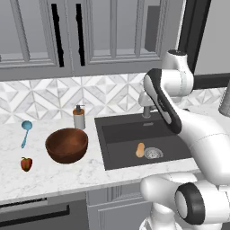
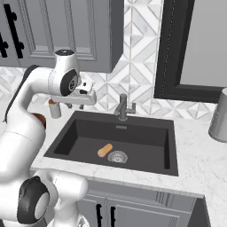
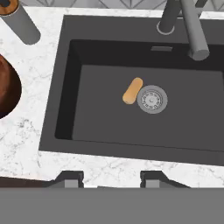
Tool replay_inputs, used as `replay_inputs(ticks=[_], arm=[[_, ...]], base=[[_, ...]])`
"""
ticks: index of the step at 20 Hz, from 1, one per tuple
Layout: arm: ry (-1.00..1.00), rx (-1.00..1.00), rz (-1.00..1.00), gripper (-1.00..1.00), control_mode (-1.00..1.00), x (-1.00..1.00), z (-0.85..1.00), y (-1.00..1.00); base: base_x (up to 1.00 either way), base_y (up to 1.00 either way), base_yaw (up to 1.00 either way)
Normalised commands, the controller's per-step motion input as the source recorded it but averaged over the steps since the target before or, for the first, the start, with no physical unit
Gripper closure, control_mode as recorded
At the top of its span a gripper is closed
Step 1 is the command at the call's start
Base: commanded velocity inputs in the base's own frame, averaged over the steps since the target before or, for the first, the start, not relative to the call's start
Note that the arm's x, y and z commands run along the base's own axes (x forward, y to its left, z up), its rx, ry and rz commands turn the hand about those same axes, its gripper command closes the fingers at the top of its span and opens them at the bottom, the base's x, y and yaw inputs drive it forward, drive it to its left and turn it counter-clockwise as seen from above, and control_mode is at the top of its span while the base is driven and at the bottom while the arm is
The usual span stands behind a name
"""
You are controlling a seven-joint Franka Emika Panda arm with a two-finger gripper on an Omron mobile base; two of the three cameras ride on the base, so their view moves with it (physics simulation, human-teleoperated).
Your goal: Pick the squash from the sink and place it in the bowl. Then pick the bowl and place it in the microwave. Then close the microwave door and press the start button.
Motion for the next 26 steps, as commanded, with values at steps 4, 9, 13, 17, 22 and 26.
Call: replay_inputs(ticks=[4,9,13,17,22,26], arm=[[0.00,-0.01,0.00,-1.00,-1.00,-0.04,0.00,-0.01],[0.05,-0.21,-0.03,-1.00,-1.00,0.00,-0.31,0.23],[0.02,-0.35,-0.11,-1.00,-1.00,0.41,-0.96,0.54],[0.16,-0.15,-0.11,-1.00,-1.00,0.54,-0.99,0.35],[0.12,-0.01,-0.08,-1.00,-1.00,0.34,-0.78,0.02],[0.03,0.00,0.00,-1.00,-1.00,0.28,-0.64,-0.20]], base=[[0.00,0.00,0.00],[0.00,0.00,0.00],[0.00,0.00,0.00],[0.00,0.00,0.00],[0.00,0.00,0.00],[0.00,0.00,0.00]])
